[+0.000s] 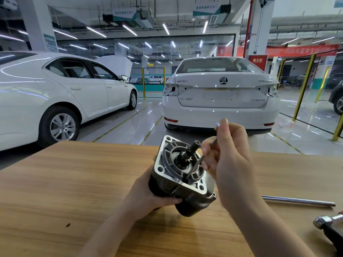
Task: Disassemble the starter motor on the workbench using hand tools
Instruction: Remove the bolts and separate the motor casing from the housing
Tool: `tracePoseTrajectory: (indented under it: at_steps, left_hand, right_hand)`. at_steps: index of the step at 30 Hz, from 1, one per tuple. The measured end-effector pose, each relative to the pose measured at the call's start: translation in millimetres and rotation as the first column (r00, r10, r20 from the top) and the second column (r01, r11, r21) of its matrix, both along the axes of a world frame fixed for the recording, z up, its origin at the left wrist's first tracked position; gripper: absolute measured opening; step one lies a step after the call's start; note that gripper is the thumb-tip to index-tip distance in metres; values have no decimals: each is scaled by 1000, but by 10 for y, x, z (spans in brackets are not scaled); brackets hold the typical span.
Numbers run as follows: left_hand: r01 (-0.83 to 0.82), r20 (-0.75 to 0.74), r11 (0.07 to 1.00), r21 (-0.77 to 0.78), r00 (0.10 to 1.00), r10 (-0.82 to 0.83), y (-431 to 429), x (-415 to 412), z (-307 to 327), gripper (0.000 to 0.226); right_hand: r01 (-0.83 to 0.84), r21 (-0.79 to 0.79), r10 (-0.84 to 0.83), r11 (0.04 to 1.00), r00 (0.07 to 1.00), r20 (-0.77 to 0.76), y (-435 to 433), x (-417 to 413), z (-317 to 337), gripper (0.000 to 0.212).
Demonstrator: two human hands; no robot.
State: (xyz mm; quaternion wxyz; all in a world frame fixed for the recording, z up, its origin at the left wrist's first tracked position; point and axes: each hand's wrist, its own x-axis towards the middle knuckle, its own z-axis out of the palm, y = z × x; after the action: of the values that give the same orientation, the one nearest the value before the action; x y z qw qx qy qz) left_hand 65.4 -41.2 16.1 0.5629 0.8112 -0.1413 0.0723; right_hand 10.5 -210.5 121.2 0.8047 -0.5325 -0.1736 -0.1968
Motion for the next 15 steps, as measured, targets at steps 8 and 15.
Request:
tracePoseTrajectory:
  at_steps: [8, 15]
  left_hand:
    - [-3, 0, 1000, -7, 1000, 3, -6, -1, 6, 75]
    - [4, 10, 1000, 0, 1000, -4, -15, -23, 29, 69]
  right_hand:
    - [24, -81, -21, 996, 999, 46, -63, 42, 3, 16]
    - [-344, -107, 349, 933, 937, 29, -137, 17, 115, 22]
